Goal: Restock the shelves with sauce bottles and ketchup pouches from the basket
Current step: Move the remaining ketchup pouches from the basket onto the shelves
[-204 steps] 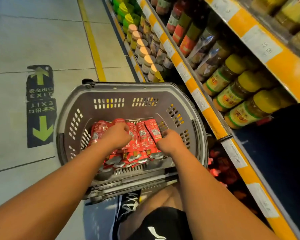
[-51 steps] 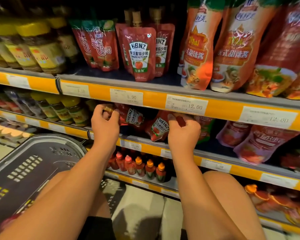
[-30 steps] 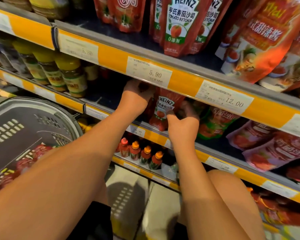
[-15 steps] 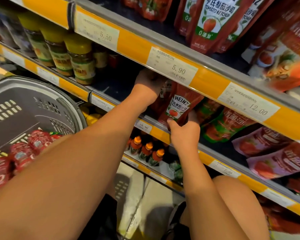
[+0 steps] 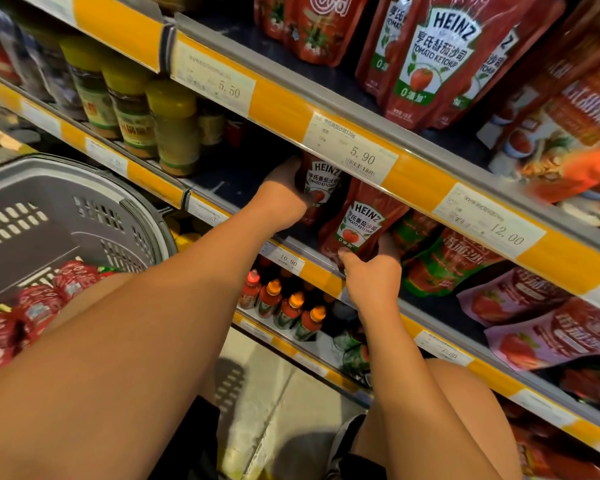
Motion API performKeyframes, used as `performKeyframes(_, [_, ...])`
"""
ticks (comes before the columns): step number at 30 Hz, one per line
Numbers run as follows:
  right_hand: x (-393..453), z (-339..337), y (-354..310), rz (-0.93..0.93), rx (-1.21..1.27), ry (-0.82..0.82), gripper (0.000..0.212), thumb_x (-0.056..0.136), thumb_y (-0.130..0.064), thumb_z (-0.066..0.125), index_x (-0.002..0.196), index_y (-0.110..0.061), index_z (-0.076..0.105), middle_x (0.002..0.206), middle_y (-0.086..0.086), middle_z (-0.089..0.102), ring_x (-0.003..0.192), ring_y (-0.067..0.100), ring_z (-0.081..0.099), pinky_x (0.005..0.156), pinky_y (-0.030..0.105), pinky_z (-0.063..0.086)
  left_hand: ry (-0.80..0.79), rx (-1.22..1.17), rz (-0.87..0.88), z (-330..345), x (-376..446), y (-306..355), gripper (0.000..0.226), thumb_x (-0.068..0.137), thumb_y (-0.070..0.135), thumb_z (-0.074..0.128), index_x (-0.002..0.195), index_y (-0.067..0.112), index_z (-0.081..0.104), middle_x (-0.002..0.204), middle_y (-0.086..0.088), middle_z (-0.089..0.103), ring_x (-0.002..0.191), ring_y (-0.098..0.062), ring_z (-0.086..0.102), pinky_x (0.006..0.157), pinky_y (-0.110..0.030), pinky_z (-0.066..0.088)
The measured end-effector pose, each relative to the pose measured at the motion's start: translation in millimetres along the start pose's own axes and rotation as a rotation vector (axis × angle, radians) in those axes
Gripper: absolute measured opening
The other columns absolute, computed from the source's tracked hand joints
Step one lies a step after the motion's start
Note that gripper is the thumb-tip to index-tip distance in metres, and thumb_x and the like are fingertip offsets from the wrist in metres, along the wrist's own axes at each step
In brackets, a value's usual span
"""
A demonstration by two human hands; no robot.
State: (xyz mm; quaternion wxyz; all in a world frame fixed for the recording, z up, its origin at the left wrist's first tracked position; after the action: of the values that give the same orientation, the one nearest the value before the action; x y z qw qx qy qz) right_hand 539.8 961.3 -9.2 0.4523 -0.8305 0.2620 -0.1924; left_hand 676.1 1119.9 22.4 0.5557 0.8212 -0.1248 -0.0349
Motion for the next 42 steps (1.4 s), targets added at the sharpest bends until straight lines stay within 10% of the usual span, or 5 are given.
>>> performKeyframes(5, [1,-5,3,0.028,-0.05,-0.051,0.06,0.087,-0.028,0.078,0.14,-0.018,0.053,0.09,0.003,0.065,0.075,0.019,0.054,0.067,0.029,0.045,-0.032,0.113,-0.054,2,-4,-19,0.053,0.087,0.019,0.079,0.136,0.014,0.059,0.128,-0.01,0.068,0.118,-0.031,0.064,0.099,-0.039,0.054])
performKeyframes(18, [6,-6,-1,0.061,-0.167,-0.085,0.054,0.09,-0.031,0.075,0.139,-0.017,0.056,0.105,0.005,0.072,0.095,0.028,0.067,0.085,0.042,0.058,-0.069,0.211,-0.052,1,14,-24,0.067,0.09,0.023,0.078,0.15,0.012,0.051,0.149,-0.008,0.057,0.135,-0.027,0.054,0.111,-0.039,0.047])
performKeyframes(30, [33,29,-15,-0.011,-0.105,0.033,0.043,0.089,-0.018,0.075,0.13,-0.017,0.063,0.124,-0.002,0.07,0.108,0.013,0.064,0.072,0.005,0.042,0.058,0.153,0.002,1,32,-29,0.037,0.089,0.024,0.075,0.125,0.017,0.069,0.124,-0.003,0.072,0.115,-0.021,0.067,0.088,-0.02,0.046])
performKeyframes(36, [51,42,-17,0.0,-0.118,0.087,0.056,0.087,-0.011,0.07,0.142,-0.011,0.057,0.136,0.007,0.065,0.126,0.023,0.061,0.106,0.036,0.05,0.089,0.071,0.033,7,47,-30,0.033,0.092,0.025,0.071,0.123,0.017,0.071,0.125,-0.003,0.072,0.116,-0.02,0.066,0.089,-0.017,0.046])
performKeyframes(42, [65,52,-22,-0.025,-0.082,0.135,0.061,0.092,-0.006,0.065,0.15,-0.01,0.048,0.146,0.007,0.057,0.136,0.018,0.053,0.112,0.024,0.042,0.055,-0.019,0.049,16,63,-30,0.032,0.094,0.026,0.069,0.124,0.018,0.07,0.123,0.002,0.071,0.115,-0.014,0.066,0.098,-0.028,0.053])
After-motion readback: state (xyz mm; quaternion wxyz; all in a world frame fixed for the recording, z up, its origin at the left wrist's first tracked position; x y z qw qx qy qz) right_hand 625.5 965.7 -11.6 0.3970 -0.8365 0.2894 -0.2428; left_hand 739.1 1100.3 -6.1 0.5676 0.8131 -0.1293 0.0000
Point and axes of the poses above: each hand's wrist, its own x-axis towards the middle knuckle, its own z-axis out of the palm, y = z × x, the point moved 3 cm from there along x, towards the middle knuckle
